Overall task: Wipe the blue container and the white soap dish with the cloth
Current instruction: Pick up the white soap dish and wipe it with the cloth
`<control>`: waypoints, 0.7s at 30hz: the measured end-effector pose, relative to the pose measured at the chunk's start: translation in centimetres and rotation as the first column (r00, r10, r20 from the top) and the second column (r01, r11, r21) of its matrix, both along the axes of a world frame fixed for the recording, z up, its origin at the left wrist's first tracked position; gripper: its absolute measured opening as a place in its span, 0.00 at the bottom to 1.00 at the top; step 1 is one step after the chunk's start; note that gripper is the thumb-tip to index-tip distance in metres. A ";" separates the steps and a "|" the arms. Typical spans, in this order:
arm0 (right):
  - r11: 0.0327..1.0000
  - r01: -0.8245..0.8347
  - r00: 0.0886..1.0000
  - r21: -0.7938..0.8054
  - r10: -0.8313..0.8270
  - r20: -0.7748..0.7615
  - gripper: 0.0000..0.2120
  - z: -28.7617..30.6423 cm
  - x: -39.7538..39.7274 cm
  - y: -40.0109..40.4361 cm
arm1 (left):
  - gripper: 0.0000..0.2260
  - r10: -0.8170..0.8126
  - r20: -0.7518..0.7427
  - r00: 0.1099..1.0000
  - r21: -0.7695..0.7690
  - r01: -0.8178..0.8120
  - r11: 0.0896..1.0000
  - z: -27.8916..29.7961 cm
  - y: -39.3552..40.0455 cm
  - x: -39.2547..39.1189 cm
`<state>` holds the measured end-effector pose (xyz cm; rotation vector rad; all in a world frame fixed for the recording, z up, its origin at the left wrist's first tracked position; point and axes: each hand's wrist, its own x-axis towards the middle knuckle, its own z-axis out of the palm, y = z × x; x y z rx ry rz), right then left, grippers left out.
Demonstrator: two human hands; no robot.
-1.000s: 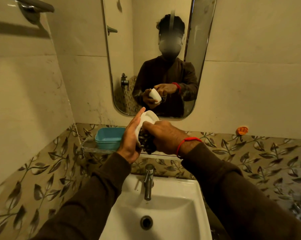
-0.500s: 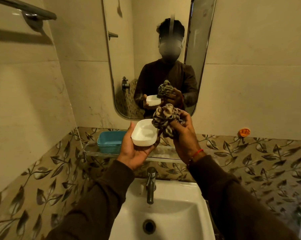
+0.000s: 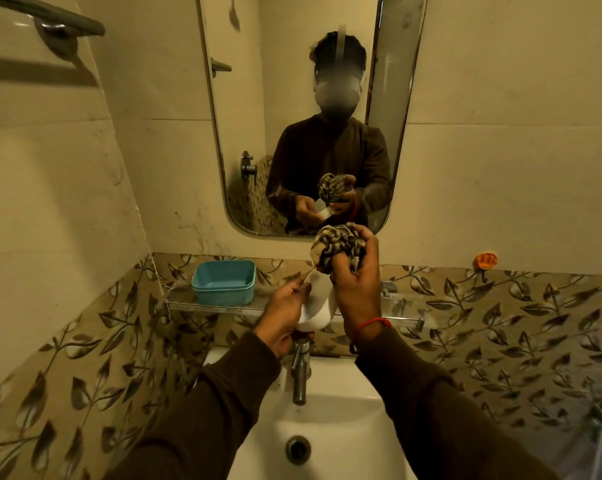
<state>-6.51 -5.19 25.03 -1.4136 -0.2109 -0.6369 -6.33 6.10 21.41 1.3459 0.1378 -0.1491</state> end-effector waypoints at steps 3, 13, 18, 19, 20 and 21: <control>0.981 -0.093 0.994 0.171 0.101 -0.041 0.18 0.4 0.2 -0.1 | 0.09 0.021 0.030 0.999 -0.020 -0.021 1.000 -0.5 0.5 0.4; 0.857 -0.021 0.966 0.515 0.150 -0.211 0.13 0.5 0.2 1.2 | 0.13 0.061 0.102 0.993 -0.123 -0.048 0.991 -0.8 -1.2 -0.1; 0.933 -0.001 0.958 0.360 0.104 -0.266 0.14 0.4 0.3 2.3 | 0.17 0.106 0.084 0.991 -0.464 -0.055 0.884 -0.7 -2.7 -0.6; 0.942 -0.009 0.955 0.337 0.108 -0.275 0.13 0.5 0.2 2.6 | 0.18 0.099 0.083 0.992 -0.527 -0.041 0.849 -0.4 -2.6 -0.6; 0.951 -0.014 0.953 0.310 0.107 -0.285 0.12 0.4 0.1 2.8 | 0.17 0.093 0.094 0.991 -0.569 -0.024 0.822 -0.2 -2.6 -0.6; 0.960 -0.019 0.950 0.278 0.104 -0.295 0.10 0.1 0.0 2.9 | 0.18 0.100 0.100 0.990 -0.593 -0.021 0.805 -0.2 -2.4 -0.5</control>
